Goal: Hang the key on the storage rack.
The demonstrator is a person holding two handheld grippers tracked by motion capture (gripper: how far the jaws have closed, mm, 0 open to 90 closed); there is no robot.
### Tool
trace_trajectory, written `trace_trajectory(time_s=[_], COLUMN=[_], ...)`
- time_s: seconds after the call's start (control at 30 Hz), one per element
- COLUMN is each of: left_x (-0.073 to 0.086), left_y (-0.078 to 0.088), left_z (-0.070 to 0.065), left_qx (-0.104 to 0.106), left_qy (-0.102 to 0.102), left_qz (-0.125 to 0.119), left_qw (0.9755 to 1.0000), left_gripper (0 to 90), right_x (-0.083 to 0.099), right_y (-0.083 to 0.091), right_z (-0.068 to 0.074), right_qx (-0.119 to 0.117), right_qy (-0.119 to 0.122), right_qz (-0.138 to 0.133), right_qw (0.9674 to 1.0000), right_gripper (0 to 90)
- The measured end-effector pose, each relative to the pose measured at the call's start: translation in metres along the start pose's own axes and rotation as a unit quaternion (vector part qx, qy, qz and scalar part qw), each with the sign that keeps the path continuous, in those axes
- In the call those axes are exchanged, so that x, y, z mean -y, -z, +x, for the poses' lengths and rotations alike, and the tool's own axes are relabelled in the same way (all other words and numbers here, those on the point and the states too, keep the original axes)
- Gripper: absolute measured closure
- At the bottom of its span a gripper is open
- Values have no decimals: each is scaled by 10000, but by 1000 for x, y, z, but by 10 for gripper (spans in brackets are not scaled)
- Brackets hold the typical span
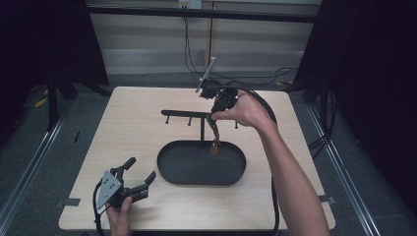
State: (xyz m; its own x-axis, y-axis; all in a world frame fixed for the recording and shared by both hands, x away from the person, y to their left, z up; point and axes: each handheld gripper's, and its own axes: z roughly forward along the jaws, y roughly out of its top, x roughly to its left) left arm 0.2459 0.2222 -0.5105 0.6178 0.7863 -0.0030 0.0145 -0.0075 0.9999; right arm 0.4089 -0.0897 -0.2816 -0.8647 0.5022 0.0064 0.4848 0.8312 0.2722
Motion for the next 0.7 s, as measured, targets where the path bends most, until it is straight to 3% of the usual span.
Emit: trace_trajectory(time_s=[0.43, 0.7], left_x=[0, 0], left_y=[0, 0], left_z=[0, 0], left_qx=[14, 20], left_qy=[-11, -5], left_qz=[4, 7], left_qw=[10000, 10000], left_gripper=[157, 157], right_x=[2, 7], right_y=[2, 1], right_z=[-2, -5], right_qx=[29, -157], right_qy=[-61, -108], right_qz=[-68, -125], right_qw=[10000, 9997], right_gripper=[770, 726])
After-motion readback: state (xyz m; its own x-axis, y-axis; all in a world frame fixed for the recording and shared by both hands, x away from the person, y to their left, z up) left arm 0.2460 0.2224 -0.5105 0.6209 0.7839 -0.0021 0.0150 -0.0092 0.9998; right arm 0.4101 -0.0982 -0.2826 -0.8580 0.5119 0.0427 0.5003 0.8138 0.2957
